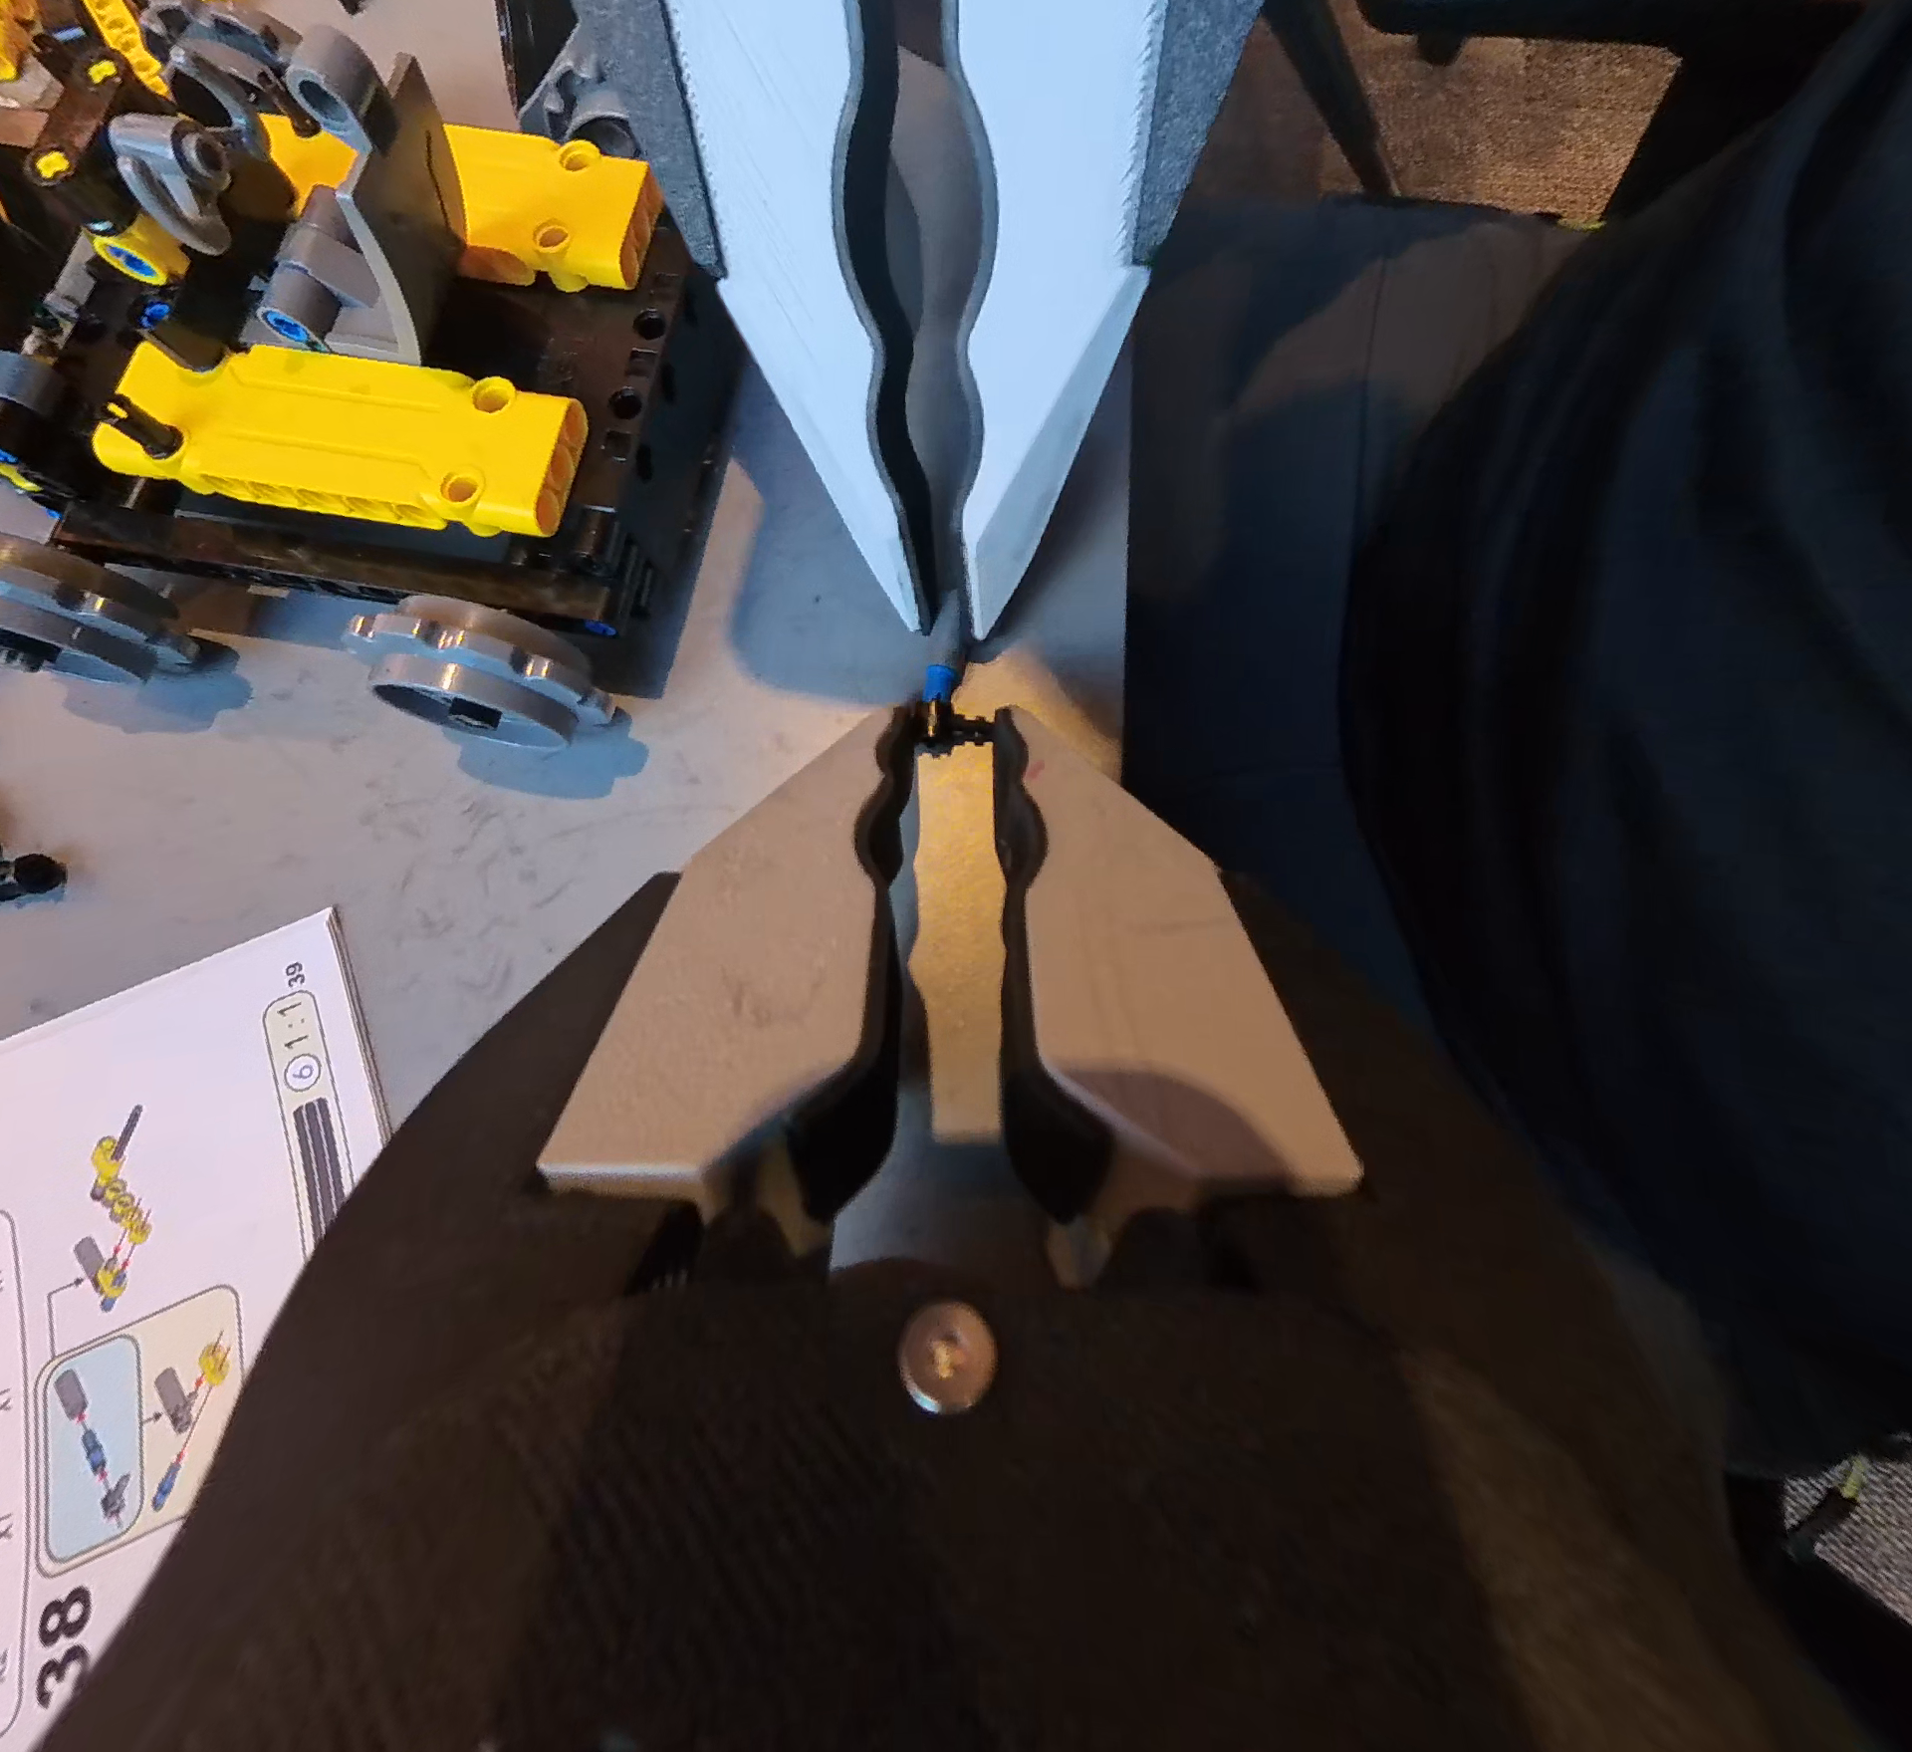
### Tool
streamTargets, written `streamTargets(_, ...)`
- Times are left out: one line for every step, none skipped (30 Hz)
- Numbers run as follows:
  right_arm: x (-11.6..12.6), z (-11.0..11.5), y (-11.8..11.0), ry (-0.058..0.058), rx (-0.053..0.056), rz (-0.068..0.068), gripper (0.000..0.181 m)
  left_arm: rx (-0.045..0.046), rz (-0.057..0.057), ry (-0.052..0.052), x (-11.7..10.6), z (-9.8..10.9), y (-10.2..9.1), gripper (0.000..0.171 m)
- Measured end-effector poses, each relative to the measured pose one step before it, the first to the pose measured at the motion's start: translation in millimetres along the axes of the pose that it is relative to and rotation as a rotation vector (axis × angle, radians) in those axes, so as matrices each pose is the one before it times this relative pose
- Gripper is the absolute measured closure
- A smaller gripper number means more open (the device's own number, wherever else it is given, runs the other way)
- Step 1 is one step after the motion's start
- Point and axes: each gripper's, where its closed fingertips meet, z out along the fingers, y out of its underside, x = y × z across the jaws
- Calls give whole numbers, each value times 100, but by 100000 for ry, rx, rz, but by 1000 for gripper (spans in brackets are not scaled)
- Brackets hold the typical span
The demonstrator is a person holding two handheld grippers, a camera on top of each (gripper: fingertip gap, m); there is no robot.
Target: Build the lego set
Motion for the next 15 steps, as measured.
streamTargets(40, 13, -16, -297, -919, -582, 176, 29, 276, 160, -9, -12, 9, 157)
streamTargets(-5, 1, -9, -629, -949, -304, 176, 3, 380, 163, 1, -6, 5, 157)
streamTargets(-14, -4, -38, -1095, -711, 604, 176, -39, 449, 136, 1, -5, 7, 157)
streamTargets(-36, -12, -37, -2127, -526, 2537, 176, -17, 719, 79, 7, -14, 14, 157)
streamTargets(-46, -55, -70, -2716, -165, 3947, 177, -19, 729, -79, 10, -3, 2, 157)
streamTargets(-32, -82, -74, -2291, -49, 3683, 176, -12, 925, -225, 3, -7, 4, 157)
streamTargets(-47, -69, -70, -1596, -199, 2783, 177, 17, 757, -230, 1, -3, -2, 157)
streamTargets(-82, -76, -66, -1119, -487, 1814, 177, 57, 856, -63, 26, 11, -5, 157)
streamTargets(-173, -72, -16, -1339, -1161, 1148, 177, 114, 1078, 626, 128, 9, -24, 157)
streamTargets(-140, -67, -31, -1337, -1326, 1277, 177, 58, 1221, 850, 177, 27, -39, 157)
streamTargets(-68, -53, -22, -1180, -1577, 1501, 177, 88, 1202, 256, 56, 21, -34, 157)
streamTargets(-51, -3, 88, -974, -2192, 1267, 177, 86, 941, 332, 49, 22, -32, 157)
streamTargets(-75, 66, 135, -629, -2432, 315, 177, 103, 1323, 341, 75, -5, -13, 157)
streamTargets(-86, 65, 76, -408, -1912, -198, 177, 73, 1420, 494, 123, -17, -4, 157)
streamTargets(-21, 30, -23, -235, -993, 216, 177, 33, 637, 7, 53, -21, 8, 157)
